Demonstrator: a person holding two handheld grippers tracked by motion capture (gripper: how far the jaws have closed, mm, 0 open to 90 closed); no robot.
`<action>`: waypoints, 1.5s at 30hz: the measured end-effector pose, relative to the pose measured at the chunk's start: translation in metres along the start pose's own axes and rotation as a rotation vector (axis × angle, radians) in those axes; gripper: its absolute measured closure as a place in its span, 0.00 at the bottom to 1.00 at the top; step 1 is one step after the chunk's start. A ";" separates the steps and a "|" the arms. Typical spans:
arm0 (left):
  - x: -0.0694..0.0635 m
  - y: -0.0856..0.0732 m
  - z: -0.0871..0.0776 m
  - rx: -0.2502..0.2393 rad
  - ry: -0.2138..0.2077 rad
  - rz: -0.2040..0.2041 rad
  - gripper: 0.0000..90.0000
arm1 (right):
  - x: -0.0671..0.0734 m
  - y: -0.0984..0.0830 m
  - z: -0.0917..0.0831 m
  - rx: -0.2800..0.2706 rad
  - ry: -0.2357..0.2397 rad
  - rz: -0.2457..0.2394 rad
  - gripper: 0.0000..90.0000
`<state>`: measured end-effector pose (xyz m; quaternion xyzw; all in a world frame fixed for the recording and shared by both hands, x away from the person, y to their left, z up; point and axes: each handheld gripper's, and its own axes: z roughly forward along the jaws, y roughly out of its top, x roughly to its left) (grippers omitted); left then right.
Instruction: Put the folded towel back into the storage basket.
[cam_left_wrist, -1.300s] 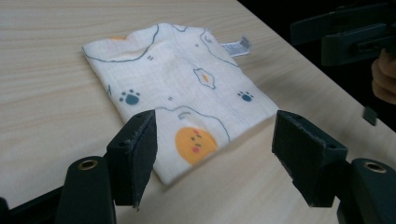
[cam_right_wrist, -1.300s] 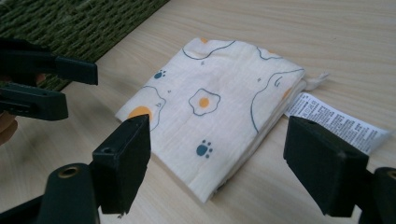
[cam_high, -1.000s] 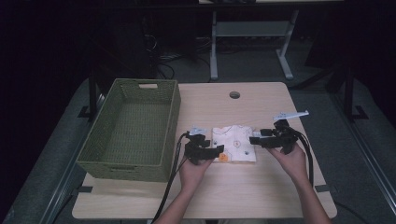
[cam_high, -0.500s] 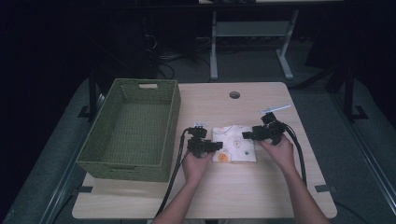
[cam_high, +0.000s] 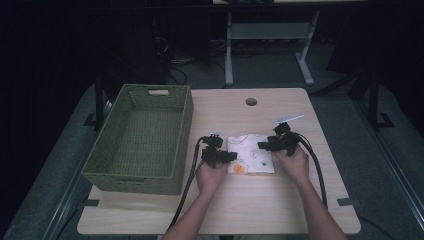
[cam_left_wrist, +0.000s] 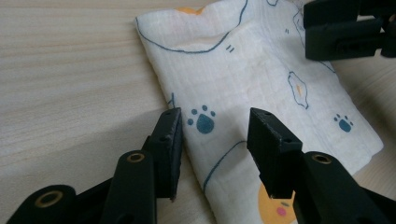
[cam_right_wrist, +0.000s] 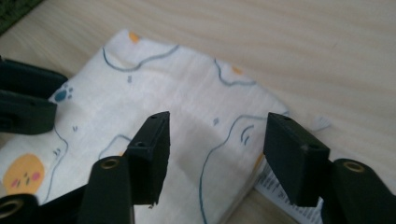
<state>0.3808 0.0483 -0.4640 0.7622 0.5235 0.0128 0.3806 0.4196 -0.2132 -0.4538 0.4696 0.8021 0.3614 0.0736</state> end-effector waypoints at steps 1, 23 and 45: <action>0.000 0.000 0.000 -0.002 -0.001 -0.002 0.64 | 0.001 0.002 -0.001 -0.009 -0.005 0.002 0.46; 0.002 0.002 0.001 0.007 -0.005 0.000 0.72 | 0.000 -0.002 0.008 0.070 -0.058 0.031 0.44; 0.002 0.004 0.003 0.023 -0.039 0.029 0.96 | -0.006 -0.011 0.012 0.033 0.134 0.223 0.91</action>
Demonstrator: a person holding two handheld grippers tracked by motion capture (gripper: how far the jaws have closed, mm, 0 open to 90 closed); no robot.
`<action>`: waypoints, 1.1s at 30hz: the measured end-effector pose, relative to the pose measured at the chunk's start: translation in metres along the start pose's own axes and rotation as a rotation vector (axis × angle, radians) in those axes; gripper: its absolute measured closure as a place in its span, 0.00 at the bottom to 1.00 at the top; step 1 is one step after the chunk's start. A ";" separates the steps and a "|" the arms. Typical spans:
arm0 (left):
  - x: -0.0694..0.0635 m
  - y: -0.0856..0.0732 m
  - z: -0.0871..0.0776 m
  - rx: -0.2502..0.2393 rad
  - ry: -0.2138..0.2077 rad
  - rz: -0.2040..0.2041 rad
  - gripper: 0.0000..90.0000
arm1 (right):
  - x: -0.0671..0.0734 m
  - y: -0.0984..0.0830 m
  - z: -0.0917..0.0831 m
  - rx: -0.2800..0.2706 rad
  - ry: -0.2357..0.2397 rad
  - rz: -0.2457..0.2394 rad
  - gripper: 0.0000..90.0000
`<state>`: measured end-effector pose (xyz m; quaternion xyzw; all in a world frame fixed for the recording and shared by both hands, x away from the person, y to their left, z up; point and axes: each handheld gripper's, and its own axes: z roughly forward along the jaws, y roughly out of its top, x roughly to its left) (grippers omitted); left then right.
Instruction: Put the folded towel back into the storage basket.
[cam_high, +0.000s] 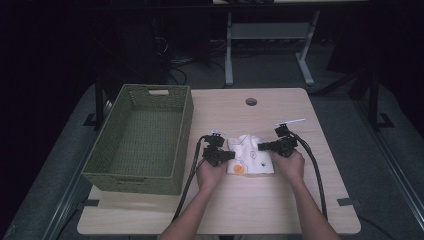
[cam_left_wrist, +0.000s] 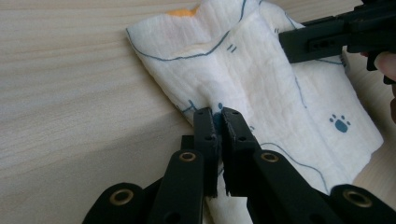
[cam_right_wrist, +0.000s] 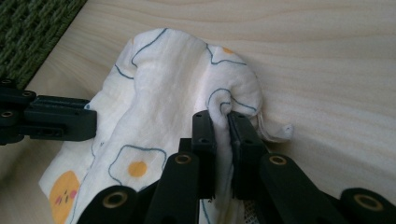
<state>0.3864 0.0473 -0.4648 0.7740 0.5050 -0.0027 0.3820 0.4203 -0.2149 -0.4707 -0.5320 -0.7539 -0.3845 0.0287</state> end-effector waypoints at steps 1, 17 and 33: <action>0.000 0.001 -0.002 -0.004 -0.005 -0.001 0.96 | 0.000 0.000 0.000 0.000 0.000 0.000 0.91; -0.011 0.027 -0.045 -0.088 -0.056 0.014 0.96 | 0.014 0.018 -0.037 -0.113 0.135 0.041 0.92; -0.013 0.053 -0.098 -0.128 -0.071 0.058 0.96 | 0.041 0.042 -0.051 -0.163 0.209 0.032 0.92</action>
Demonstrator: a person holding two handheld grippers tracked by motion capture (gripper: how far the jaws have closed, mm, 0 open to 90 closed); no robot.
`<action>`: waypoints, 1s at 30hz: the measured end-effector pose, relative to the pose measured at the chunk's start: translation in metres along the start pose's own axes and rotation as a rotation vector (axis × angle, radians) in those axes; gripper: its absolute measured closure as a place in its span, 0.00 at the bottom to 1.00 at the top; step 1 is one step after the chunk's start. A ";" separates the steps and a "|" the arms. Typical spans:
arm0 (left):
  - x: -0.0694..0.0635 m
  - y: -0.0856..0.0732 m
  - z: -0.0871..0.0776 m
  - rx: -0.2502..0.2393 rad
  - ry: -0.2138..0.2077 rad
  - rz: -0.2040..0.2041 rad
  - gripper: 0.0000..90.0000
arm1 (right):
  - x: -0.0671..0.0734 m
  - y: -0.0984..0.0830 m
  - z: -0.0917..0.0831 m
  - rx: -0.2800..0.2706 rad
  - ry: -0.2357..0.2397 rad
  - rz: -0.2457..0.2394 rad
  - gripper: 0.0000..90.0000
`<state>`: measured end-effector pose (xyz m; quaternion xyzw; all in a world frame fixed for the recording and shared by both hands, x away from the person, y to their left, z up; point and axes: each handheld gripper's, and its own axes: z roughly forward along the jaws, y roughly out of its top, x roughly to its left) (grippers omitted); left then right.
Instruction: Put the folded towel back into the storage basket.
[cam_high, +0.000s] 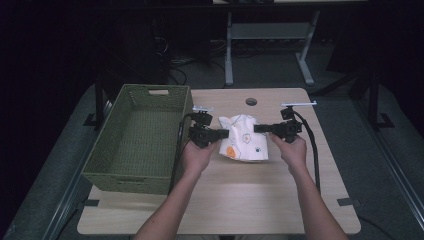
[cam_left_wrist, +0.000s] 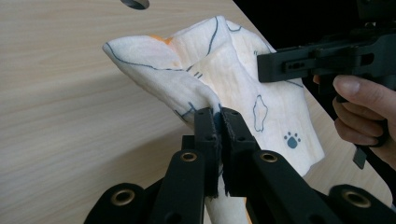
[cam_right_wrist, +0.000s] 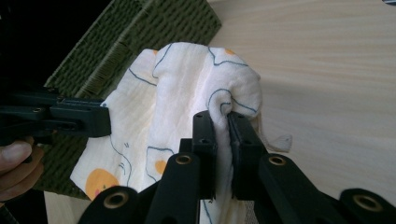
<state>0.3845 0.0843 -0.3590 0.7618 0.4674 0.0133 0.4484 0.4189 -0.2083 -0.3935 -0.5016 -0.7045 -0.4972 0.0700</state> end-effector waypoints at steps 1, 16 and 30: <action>0.001 0.001 -0.004 -0.002 -0.001 0.000 0.96 | 0.003 0.002 0.001 0.002 0.002 -0.002 0.92; 0.014 0.020 -0.053 -0.041 -0.006 0.006 0.96 | 0.046 0.031 0.011 -0.011 0.057 -0.040 0.92; 0.032 0.033 -0.091 -0.053 -0.002 0.011 0.96 | 0.082 0.056 0.026 -0.015 0.081 -0.075 0.91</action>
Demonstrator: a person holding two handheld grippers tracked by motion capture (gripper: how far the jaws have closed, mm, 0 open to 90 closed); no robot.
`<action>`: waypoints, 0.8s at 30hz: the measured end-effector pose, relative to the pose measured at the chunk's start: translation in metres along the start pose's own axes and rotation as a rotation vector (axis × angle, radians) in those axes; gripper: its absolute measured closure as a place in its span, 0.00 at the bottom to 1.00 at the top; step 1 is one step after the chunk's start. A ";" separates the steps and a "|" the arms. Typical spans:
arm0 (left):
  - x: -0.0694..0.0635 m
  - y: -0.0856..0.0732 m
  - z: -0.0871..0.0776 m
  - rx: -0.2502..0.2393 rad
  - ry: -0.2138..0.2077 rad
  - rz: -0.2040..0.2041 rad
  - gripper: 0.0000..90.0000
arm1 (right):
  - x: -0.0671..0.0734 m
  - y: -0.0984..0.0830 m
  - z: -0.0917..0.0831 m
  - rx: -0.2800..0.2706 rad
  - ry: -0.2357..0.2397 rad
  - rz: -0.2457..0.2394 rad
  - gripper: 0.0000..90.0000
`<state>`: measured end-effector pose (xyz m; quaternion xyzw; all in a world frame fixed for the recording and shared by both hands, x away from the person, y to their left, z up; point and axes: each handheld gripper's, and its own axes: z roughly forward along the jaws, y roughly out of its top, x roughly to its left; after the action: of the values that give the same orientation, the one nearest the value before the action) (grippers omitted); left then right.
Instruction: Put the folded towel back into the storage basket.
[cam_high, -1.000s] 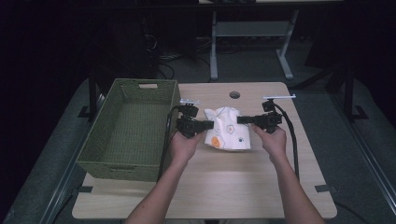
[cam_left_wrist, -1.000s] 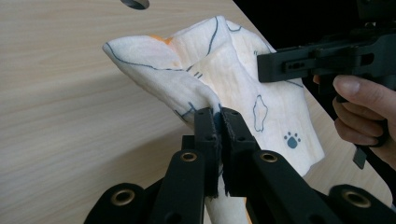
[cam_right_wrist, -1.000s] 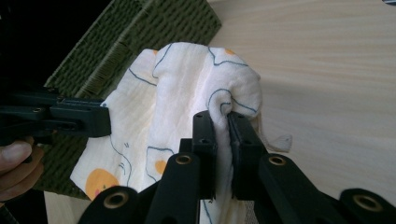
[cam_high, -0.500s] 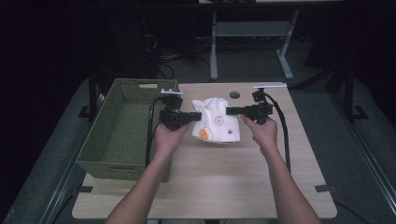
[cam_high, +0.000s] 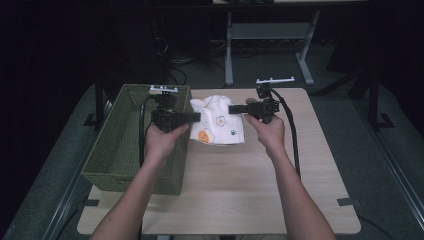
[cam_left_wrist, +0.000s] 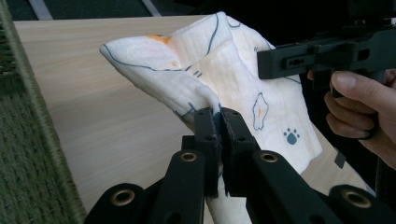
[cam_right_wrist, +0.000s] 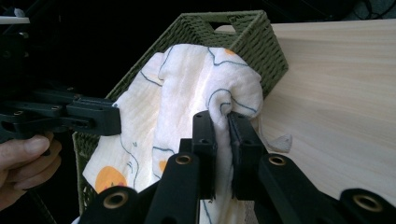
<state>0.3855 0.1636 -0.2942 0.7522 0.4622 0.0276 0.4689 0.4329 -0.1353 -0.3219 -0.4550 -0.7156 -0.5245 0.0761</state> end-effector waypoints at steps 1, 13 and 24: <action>0.001 0.001 -0.002 0.002 0.000 -0.003 0.96 | 0.002 0.002 0.001 -0.001 0.001 -0.002 0.91; 0.015 0.005 -0.029 -0.001 0.007 -0.003 0.96 | 0.027 0.017 0.020 0.010 0.017 -0.028 0.91; 0.029 0.009 -0.059 -0.014 0.028 0.005 0.96 | 0.053 0.030 0.042 0.019 0.042 -0.049 0.91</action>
<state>0.3801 0.2232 -0.2660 0.7496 0.4666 0.0428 0.4675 0.4399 -0.0698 -0.2885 -0.4256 -0.7296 -0.5289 0.0824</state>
